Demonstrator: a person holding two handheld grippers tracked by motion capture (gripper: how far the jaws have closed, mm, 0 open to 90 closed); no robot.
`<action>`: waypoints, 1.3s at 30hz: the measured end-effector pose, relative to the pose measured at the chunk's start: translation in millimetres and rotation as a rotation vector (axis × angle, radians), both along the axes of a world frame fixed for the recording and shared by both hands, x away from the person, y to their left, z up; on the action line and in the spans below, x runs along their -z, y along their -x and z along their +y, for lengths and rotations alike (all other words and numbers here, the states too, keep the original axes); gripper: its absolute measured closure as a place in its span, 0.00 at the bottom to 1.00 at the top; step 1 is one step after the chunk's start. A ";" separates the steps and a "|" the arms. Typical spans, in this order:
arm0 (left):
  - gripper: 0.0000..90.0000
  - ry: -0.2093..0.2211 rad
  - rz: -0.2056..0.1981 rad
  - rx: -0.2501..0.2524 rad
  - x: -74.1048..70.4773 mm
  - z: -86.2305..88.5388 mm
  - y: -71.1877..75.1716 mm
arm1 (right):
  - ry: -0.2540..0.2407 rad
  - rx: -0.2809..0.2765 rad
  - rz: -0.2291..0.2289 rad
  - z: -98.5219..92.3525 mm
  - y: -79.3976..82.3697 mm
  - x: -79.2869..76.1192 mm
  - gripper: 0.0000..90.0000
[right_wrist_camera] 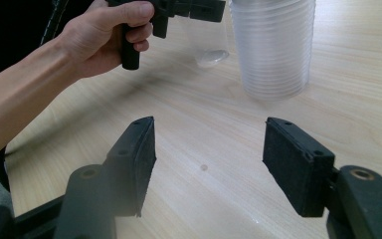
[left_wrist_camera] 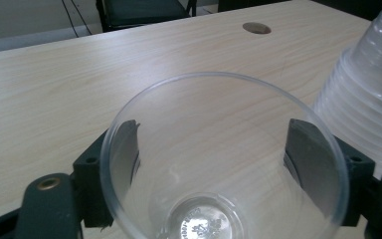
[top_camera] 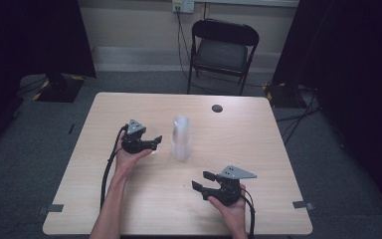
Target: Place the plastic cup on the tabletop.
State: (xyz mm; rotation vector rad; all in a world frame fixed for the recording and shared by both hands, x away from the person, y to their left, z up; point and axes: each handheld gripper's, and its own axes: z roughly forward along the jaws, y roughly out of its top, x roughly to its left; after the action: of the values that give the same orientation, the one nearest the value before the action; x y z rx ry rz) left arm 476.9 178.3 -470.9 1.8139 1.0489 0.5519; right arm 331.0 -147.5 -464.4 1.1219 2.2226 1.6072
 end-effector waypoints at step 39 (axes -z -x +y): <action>0.18 0.024 0.075 -0.095 -1.3 34.5 50.2 | -0.006 0.062 0.000 -13.8 -0.3 2.4 0.39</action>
State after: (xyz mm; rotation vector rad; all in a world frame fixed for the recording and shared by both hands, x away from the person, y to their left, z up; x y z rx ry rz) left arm 426.7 212.8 -469.6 1.7820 1.1927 0.5297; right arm 331.3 -161.2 -466.7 1.1808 2.1623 1.5904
